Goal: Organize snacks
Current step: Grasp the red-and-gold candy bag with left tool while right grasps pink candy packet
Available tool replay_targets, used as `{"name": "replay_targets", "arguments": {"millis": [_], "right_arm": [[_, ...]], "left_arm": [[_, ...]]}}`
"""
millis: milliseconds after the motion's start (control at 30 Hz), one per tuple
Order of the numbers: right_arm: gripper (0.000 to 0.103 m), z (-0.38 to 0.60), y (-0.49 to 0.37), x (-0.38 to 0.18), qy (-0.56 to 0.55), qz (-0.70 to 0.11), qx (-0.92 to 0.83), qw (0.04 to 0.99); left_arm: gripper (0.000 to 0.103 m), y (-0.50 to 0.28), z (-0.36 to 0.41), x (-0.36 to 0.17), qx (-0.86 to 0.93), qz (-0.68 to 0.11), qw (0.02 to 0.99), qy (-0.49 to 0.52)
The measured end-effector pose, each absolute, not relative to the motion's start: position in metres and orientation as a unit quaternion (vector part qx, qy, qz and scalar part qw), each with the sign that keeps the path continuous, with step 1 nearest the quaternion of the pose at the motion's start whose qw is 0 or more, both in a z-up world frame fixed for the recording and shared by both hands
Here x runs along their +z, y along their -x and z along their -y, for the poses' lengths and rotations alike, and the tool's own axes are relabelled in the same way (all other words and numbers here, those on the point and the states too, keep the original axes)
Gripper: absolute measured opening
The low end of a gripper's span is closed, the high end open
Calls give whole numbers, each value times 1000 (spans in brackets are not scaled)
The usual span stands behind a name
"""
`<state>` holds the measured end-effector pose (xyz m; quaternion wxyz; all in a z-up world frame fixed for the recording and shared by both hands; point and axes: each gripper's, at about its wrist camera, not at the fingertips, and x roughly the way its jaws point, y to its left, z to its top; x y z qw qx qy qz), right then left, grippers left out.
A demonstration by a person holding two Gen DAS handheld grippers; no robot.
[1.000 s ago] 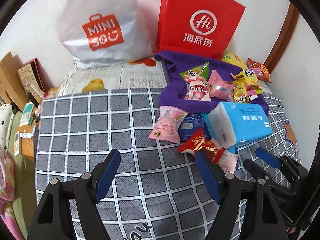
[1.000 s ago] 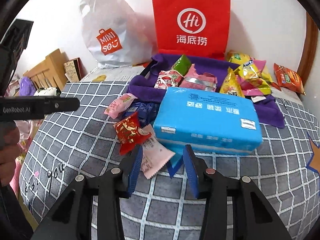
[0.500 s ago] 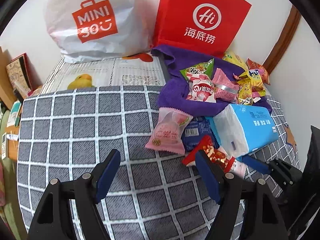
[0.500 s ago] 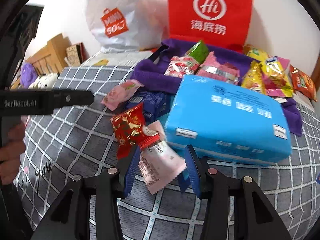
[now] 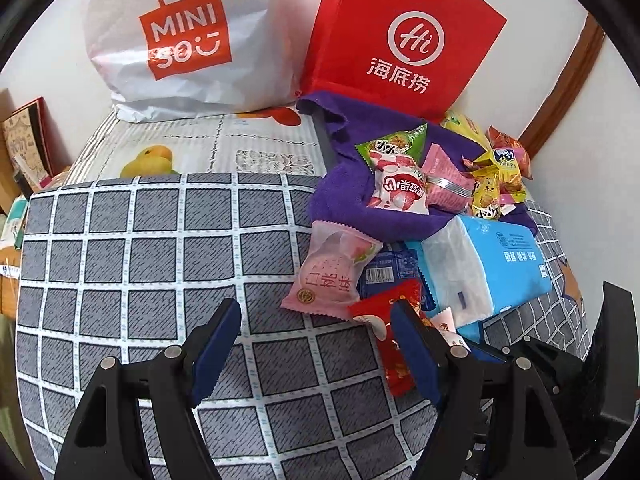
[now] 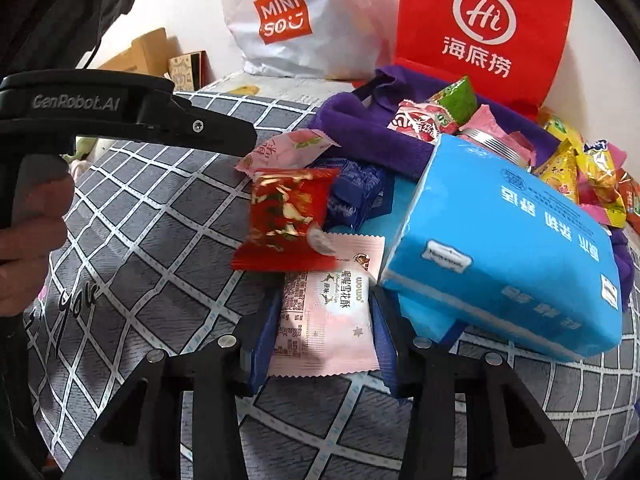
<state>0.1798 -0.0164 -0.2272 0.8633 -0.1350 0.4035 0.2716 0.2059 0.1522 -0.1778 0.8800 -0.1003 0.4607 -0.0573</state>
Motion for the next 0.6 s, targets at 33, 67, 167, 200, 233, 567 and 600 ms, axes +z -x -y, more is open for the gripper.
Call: {"name": "replay_targets", "arguments": {"millis": [33, 67, 167, 200, 233, 567, 600], "right_arm": [[43, 17, -178, -227, 135, -401, 271, 865], [42, 18, -175, -227, 135, -397, 271, 866], [42, 26, -165, -224, 125, -398, 277, 866], [42, 28, -163, -222, 120, -397, 277, 867], [42, 33, -157, -220, 112, -394, 277, 869], [21, 96, -132, -209, 57, -392, 241, 886], [21, 105, -132, -209, 53, -394, 233, 887]], "left_arm": [[75, -205, -152, -177, -53, -463, 880, 97], [75, -204, -152, -176, -48, -464, 880, 93], [75, -200, -151, -174, -37, -468, 879, 89], [75, -199, -149, -174, -36, -470, 877, 90], [75, -198, -147, -174, -36, -471, 877, 90], [75, -188, -96, -190, -50, -499, 863, 68], [75, -186, -91, -192, -49, -502, 861, 65]]}}
